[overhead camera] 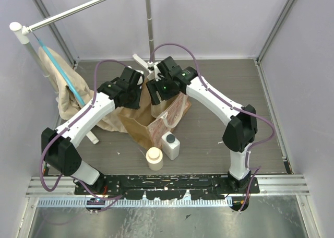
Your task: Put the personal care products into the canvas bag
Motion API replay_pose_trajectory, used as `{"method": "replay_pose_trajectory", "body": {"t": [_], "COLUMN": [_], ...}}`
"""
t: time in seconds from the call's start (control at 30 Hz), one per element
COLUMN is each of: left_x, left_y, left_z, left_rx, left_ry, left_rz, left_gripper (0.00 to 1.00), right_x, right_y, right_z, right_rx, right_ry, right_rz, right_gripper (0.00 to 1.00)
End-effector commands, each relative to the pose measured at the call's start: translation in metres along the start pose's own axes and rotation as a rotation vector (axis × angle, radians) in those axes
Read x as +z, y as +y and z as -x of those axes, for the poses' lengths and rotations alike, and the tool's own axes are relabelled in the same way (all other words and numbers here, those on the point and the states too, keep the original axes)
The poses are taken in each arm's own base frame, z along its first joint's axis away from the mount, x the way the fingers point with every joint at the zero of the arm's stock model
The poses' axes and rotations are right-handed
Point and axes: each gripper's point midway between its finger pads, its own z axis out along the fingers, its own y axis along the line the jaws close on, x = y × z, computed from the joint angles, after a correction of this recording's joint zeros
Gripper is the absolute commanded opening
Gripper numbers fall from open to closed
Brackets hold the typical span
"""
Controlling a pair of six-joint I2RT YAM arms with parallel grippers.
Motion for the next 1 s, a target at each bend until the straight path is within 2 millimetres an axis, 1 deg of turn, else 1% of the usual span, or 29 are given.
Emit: {"method": "replay_pose_trajectory", "body": {"t": [0.0,0.23,0.43,0.57,0.83,0.87,0.9,0.97], "left_x": [-0.01,-0.009,-0.011,-0.014,-0.015,-0.015,-0.016,-0.016], "left_y": [0.006,0.005,0.004,0.004,0.005,0.005,0.005,0.005], "left_z": [0.008,0.007,0.007,0.007,0.005,0.005,0.005,0.005], "left_rx": [-0.009,-0.007,-0.008,-0.01,-0.008,-0.007,-0.007,-0.007], "left_ry": [-0.033,-0.026,-0.027,-0.029,-0.021,-0.021,-0.021,-0.021], "left_rz": [0.019,0.017,0.008,0.007,0.008,0.008,0.008,0.009], "left_gripper": [0.05,0.05,0.05,0.05,0.05,0.05,0.05,0.05], "right_x": [-0.019,-0.003,0.02,0.033,0.049,0.05,0.05,0.047], "right_y": [-0.008,-0.019,-0.032,-0.033,-0.038,-0.038,-0.039,-0.04], "right_z": [0.044,0.023,-0.001,-0.014,-0.034,-0.035,-0.035,-0.034], "right_rx": [-0.033,-0.038,-0.014,0.001,0.011,0.012,0.014,0.016], "right_ry": [-0.157,-0.101,-0.038,-0.007,0.029,0.031,0.031,0.024], "right_rz": [-0.067,-0.143,-0.199,-0.193,-0.208,-0.21,-0.212,-0.22], "right_gripper": [0.01,0.01,0.01,0.01,0.01,0.02,0.07,0.21]}}
